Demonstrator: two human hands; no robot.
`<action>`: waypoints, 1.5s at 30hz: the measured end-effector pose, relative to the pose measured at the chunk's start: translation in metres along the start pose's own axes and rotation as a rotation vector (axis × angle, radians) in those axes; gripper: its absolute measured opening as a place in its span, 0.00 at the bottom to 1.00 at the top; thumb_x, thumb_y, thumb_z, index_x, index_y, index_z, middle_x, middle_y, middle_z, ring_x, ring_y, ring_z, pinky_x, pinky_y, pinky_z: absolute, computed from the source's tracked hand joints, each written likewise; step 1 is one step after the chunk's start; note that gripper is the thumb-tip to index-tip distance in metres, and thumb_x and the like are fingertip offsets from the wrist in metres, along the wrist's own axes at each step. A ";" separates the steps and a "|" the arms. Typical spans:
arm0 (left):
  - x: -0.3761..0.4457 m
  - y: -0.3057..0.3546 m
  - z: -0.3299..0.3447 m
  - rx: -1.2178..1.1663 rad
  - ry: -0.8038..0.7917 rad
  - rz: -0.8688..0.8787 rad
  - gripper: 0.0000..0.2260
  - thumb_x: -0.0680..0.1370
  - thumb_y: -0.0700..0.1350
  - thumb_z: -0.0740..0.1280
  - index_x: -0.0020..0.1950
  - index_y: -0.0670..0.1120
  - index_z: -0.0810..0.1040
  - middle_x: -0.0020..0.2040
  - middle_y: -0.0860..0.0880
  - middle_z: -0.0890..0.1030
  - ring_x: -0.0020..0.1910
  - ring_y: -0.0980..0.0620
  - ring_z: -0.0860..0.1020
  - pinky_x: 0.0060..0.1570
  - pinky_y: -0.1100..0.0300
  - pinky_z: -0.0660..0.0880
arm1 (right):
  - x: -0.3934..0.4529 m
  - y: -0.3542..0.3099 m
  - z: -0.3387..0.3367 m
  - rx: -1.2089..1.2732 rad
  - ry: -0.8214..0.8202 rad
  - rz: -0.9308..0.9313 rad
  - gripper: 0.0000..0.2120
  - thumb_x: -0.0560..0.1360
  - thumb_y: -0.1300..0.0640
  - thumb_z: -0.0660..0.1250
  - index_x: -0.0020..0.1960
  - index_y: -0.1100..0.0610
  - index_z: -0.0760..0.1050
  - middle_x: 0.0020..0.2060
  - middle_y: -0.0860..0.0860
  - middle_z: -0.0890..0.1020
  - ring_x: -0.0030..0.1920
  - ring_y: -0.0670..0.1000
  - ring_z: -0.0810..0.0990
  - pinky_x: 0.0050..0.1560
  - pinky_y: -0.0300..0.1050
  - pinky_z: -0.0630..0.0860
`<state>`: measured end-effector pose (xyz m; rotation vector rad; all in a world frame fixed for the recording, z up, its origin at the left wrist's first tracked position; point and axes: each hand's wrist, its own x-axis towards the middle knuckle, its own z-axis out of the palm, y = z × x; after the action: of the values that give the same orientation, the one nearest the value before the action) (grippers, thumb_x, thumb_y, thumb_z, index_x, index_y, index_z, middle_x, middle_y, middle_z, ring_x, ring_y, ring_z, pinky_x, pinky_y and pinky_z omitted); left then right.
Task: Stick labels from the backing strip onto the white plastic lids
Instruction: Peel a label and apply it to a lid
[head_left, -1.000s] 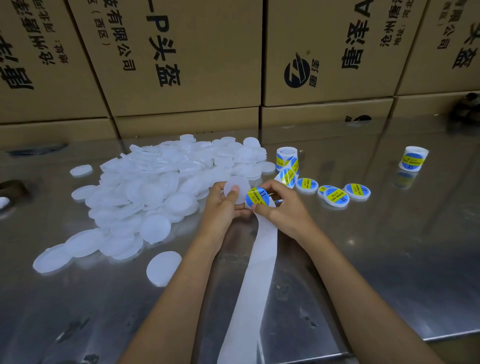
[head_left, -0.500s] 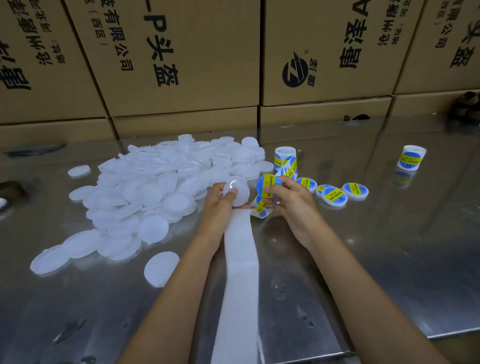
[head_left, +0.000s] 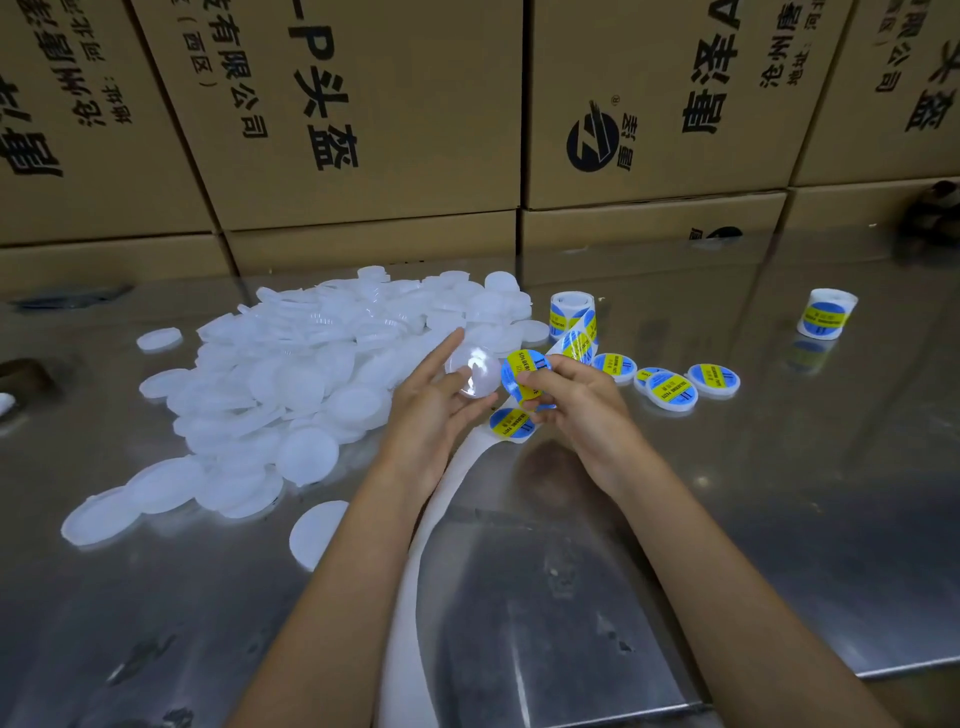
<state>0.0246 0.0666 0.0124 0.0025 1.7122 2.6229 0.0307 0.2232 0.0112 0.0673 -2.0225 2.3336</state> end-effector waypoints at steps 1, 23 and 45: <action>0.000 0.000 0.001 0.001 -0.026 -0.001 0.18 0.82 0.33 0.60 0.66 0.50 0.78 0.57 0.40 0.83 0.55 0.39 0.84 0.55 0.50 0.82 | 0.000 0.000 0.001 -0.021 0.003 -0.012 0.03 0.75 0.61 0.70 0.48 0.57 0.82 0.37 0.49 0.82 0.36 0.46 0.78 0.39 0.39 0.75; -0.002 -0.007 0.008 0.047 -0.215 -0.023 0.17 0.81 0.34 0.59 0.63 0.47 0.81 0.57 0.40 0.85 0.57 0.44 0.84 0.54 0.52 0.82 | -0.005 0.000 0.012 -0.131 0.089 -0.130 0.02 0.75 0.62 0.72 0.44 0.58 0.82 0.42 0.58 0.86 0.41 0.46 0.82 0.43 0.35 0.78; -0.008 -0.004 0.013 0.035 -0.161 0.071 0.16 0.80 0.33 0.61 0.62 0.46 0.82 0.55 0.37 0.84 0.56 0.39 0.84 0.56 0.50 0.81 | 0.002 0.009 0.011 -0.229 0.165 -0.127 0.15 0.72 0.51 0.76 0.44 0.55 0.70 0.30 0.50 0.76 0.26 0.40 0.72 0.29 0.30 0.68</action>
<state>0.0327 0.0801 0.0137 0.2716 1.7341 2.5594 0.0280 0.2111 0.0045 -0.0063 -2.1191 1.9509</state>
